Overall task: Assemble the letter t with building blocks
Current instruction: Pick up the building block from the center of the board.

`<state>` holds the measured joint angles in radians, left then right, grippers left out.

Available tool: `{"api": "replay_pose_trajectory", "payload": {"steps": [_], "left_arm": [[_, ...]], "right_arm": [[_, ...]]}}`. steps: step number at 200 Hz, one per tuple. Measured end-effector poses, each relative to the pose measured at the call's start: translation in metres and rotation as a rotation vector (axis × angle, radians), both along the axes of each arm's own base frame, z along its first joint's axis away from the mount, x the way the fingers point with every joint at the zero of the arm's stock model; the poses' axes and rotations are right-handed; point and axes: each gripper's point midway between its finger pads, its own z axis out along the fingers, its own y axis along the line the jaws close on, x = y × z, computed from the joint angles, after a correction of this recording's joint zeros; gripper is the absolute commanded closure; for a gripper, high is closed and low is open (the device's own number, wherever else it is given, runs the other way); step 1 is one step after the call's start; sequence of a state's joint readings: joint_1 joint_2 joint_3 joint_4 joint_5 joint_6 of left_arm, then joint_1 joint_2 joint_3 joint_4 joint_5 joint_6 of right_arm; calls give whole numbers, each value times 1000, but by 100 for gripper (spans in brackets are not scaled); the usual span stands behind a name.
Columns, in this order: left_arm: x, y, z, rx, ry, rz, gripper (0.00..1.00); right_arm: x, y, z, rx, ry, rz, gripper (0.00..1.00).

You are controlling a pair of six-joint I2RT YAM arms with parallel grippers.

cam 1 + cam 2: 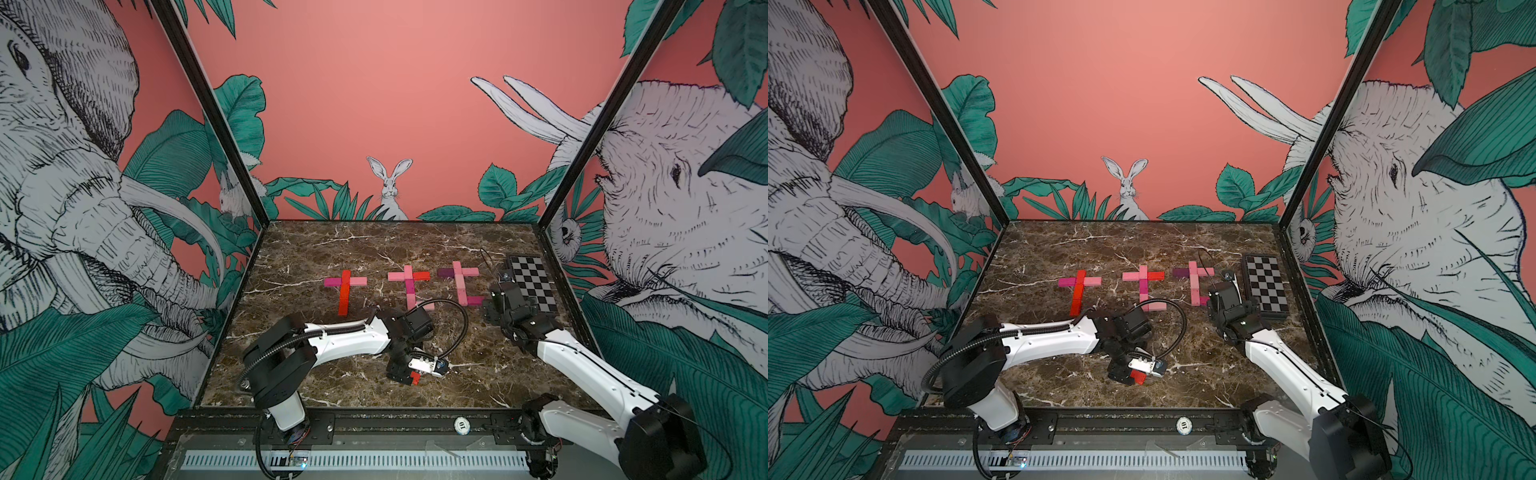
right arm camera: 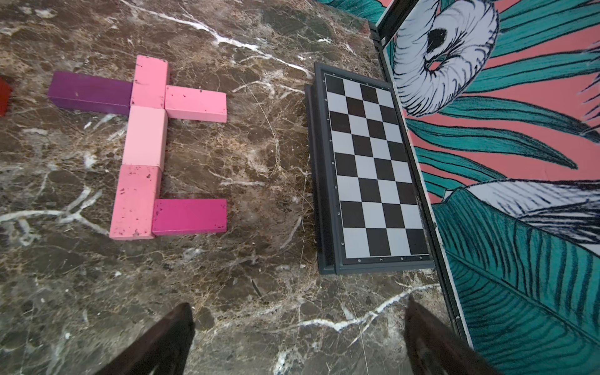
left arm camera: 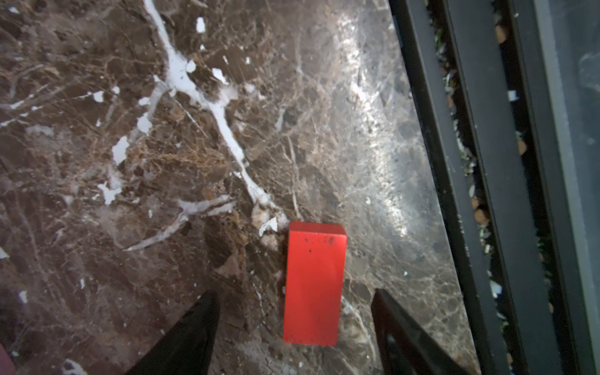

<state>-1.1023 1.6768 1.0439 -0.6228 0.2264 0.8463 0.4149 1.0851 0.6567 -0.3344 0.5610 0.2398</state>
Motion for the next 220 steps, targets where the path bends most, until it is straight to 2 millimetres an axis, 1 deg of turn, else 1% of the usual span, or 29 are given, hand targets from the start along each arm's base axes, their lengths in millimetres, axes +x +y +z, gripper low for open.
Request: {"api": "replay_pose_trajectory", "payload": {"steps": [8,34,80,91,117,130,140,202,220], "left_arm": [[-1,0,-3,5,1,-5,24],[-5,1,-11,26,4,-15,31],[-4,6,-23,67,-18,-14,33],[-4,8,-26,78,-25,-12,40],[0,8,-27,88,-40,-3,65],[2,5,-27,94,-45,0,74],[4,5,-27,105,-48,-1,78],[7,6,-27,118,-72,6,79],[18,14,-26,122,-89,36,79]], "right_arm": [[0,0,0,-1,0,-2,1],[0,-2,1,0,-5,-11,2],[-1,-3,6,11,-25,-18,2],[-1,-3,6,11,-25,-19,2],[-1,-4,6,14,-26,-22,1],[-1,-4,6,15,-26,-24,2],[-1,-4,6,16,-26,-26,1],[-1,-5,6,16,-27,-27,1],[0,-5,6,18,-26,-27,1]]}}
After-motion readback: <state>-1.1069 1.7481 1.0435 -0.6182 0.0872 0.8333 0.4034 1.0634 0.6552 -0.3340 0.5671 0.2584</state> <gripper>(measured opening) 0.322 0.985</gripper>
